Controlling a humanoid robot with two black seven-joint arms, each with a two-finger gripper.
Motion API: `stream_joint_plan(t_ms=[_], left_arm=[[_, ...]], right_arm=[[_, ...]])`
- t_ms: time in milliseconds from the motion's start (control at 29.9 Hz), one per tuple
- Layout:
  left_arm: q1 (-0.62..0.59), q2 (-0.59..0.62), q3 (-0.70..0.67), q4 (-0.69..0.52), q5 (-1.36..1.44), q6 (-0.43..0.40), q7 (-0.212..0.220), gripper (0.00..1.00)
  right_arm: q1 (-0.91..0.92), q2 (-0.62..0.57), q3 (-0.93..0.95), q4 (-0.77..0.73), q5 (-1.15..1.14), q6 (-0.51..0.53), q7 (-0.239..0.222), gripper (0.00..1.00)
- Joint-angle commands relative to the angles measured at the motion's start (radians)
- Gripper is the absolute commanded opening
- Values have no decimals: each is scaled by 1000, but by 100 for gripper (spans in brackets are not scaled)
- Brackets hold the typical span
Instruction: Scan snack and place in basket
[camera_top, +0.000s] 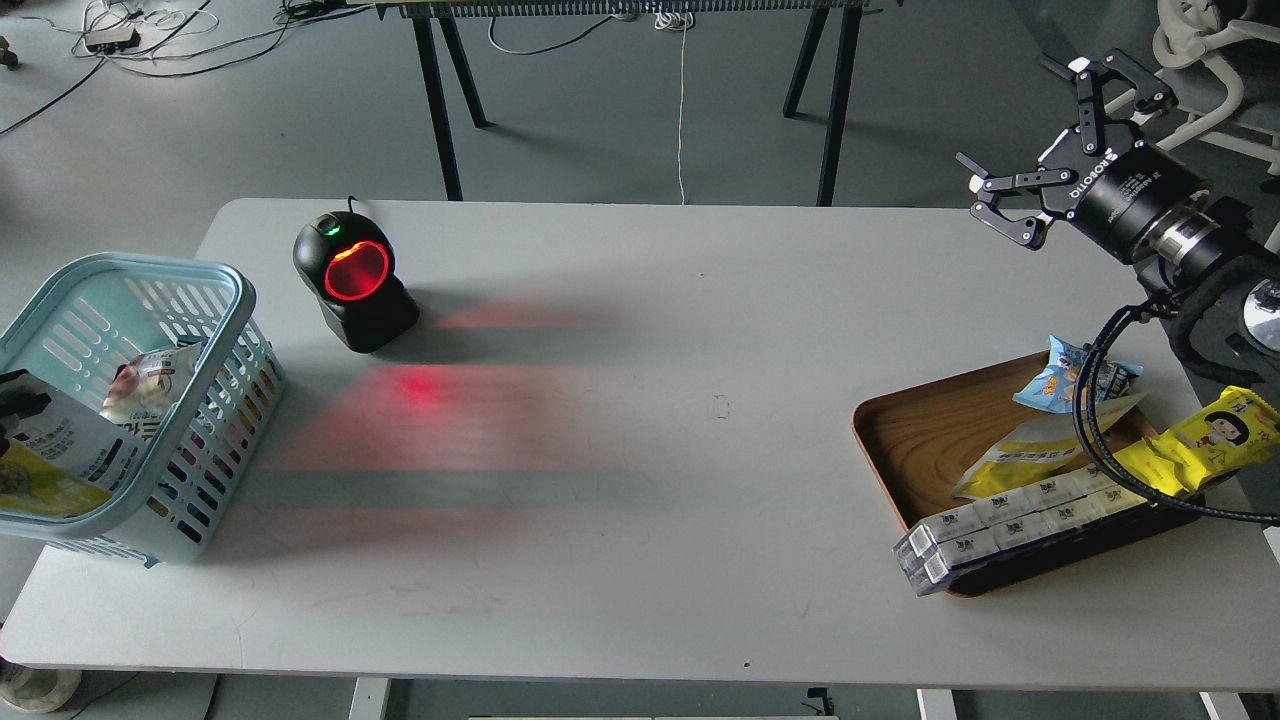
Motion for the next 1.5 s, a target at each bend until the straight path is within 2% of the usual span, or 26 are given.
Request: stream_joint_plan(t_ms=[0, 67, 134, 435, 602, 702, 803, 869, 1104, 1237, 1371, 1471], left_arm=[[-1, 6, -3, -2, -7, 0, 2, 76], [-4, 12, -11, -3, -33, 0, 2, 89], [-15, 30, -20, -3, -54, 0, 3, 96], [-61, 52, -199, 3, -203, 0, 2, 98], [-119, -8, -307, 2, -428, 0, 5, 97], [-172, -106, -359, 2, -628, -90, 15, 98], [-227, -177, -399, 2, -856, -177, 54, 97], [-247, -224, -416, 6, -1038, -229, 64, 97], [-258, -434, -440, 57, -1476, -276, 64, 98], [-255, -560, -440, 129, -1709, -317, 63, 98], [-247, -669, -446, 222, -1903, -435, 55, 98], [-241, -726, -474, 245, -2002, -512, 49, 98]], right_arm=[[-1, 0, 0, 0, 0, 0, 0, 98], [-1, 0, 0, 0, 0, 0, 0, 98], [-1, 0, 0, 0, 0, 0, 0, 98], [6, 8, 2, 3, 0, 0, 0, 98], [23, 8, 2, 3, 0, -4, 0, 98], [28, 6, 9, 3, 0, -15, 0, 98], [48, -3, 8, 3, 0, -18, 0, 98], [55, -5, 8, 3, 0, -27, 0, 98], [78, -5, 6, 3, 0, -50, 0, 98], [91, -8, 2, 3, 0, -67, 0, 98], [89, -12, 2, 6, 0, -68, 0, 99], [86, -12, 9, 5, 0, -68, 0, 99]])
